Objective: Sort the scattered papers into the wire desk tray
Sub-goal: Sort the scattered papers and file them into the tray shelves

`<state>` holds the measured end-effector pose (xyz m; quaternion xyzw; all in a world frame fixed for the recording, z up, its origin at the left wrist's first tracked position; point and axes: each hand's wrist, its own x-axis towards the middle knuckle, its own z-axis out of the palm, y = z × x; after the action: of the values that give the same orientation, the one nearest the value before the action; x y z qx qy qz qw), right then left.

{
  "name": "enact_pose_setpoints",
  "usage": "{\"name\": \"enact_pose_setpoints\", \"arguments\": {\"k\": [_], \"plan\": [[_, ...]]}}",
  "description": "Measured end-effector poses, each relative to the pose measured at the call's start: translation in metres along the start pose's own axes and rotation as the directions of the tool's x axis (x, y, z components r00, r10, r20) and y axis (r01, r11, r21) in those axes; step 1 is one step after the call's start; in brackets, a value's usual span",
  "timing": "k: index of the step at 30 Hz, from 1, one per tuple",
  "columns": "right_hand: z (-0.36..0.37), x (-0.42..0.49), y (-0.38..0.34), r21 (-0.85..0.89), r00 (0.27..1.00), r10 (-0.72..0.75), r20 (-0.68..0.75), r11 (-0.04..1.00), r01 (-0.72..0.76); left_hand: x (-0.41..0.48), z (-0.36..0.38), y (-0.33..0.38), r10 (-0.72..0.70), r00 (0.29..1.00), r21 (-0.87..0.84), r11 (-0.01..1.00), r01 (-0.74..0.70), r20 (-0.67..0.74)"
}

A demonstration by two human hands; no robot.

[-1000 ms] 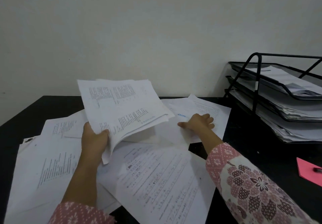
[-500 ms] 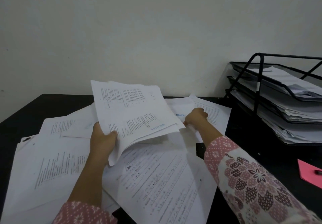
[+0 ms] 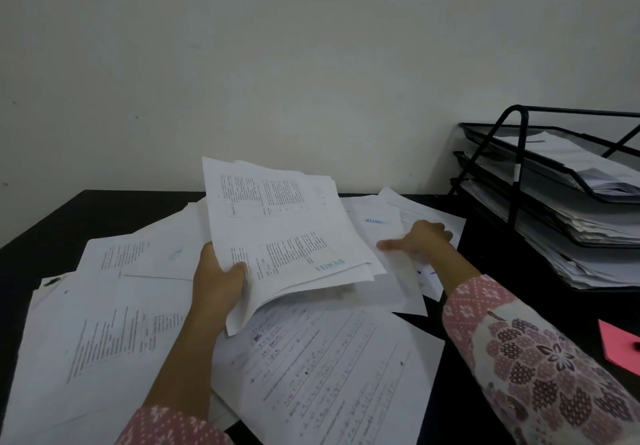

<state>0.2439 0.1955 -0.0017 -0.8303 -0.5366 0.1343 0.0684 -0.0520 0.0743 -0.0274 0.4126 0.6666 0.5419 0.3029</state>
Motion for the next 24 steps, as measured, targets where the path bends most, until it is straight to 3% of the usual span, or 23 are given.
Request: {"name": "enact_pose_setpoints", "arguments": {"k": [3, 9, 19, 21, 24], "plan": [[0.002, -0.003, 0.000, -0.037, 0.999, -0.038, 0.034, 0.999, 0.039, -0.003, 0.002, 0.002, 0.014, 1.000, 0.001, 1.000, -0.014, 0.017], [-0.002, -0.008, 0.000, 0.119, 0.998, -0.037, 0.044, 0.992, 0.031, -0.009, 0.005, 0.003, 0.040, 0.998, 0.020, 0.999, -0.041, 0.049], [-0.009, -0.015, 0.037, 0.420, 0.978, -0.145, -0.150, 0.886, 0.196, -0.018, 0.009, 0.007, 0.073, 0.993, 0.020, 0.997, -0.075, 0.094], [-0.014, -0.017, 0.047, 0.440, 0.981, -0.150, -0.122, 0.878, 0.189, -0.018, 0.011, 0.008, 0.074, 0.992, 0.026, 0.997, -0.077, 0.101], [-0.012, -0.020, 0.060, 0.522, 0.986, -0.165, 0.028, 0.843, 0.127, -0.019, 0.014, 0.008, 0.067, 0.991, 0.039, 0.997, -0.072, 0.119]]}}
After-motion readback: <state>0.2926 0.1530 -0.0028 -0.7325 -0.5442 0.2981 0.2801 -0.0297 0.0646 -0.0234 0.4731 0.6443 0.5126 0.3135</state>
